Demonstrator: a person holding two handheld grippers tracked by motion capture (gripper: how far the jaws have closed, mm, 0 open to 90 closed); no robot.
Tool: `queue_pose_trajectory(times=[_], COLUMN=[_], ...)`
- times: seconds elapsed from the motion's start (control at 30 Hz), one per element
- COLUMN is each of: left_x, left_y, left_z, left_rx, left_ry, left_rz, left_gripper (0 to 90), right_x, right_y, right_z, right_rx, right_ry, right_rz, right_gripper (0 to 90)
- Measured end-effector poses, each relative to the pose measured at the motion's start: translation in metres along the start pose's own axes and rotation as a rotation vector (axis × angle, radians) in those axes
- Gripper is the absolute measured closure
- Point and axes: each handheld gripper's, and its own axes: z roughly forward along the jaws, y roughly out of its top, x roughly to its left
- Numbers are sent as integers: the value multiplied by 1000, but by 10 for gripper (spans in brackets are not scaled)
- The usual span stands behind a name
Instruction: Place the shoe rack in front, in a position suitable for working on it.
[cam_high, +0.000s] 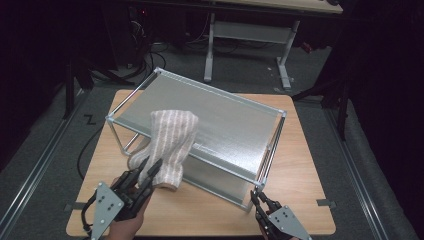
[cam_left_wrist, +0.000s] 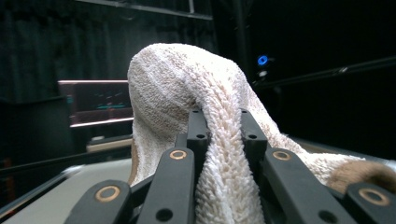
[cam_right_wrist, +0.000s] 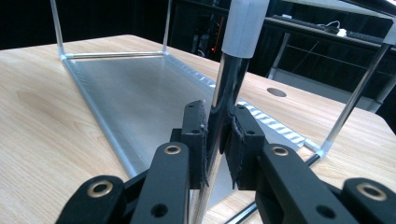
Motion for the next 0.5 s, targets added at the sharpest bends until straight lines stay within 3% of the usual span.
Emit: queue_pose_trajectory(times=[0.07,0.27,0.43,0.5], left_x=[4,11,16,19], left_y=[-3,-22,-47,-56], left_z=[-8,-41,-64,-69], left_rx=[17,110,188,214], left_ry=[21,48,73,75], left_rz=[27,46,41,-1], left_gripper=[791,790,787,787], right_x=[-2,-9,-14,-17], right_y=[0,0,0,0], right_z=[1,6,11,12], right_rx=[0,1,1,3], right_ry=[0,-8,-14,-17], right_rz=[3,12,12,15], right_gripper=[785,786,785,786])
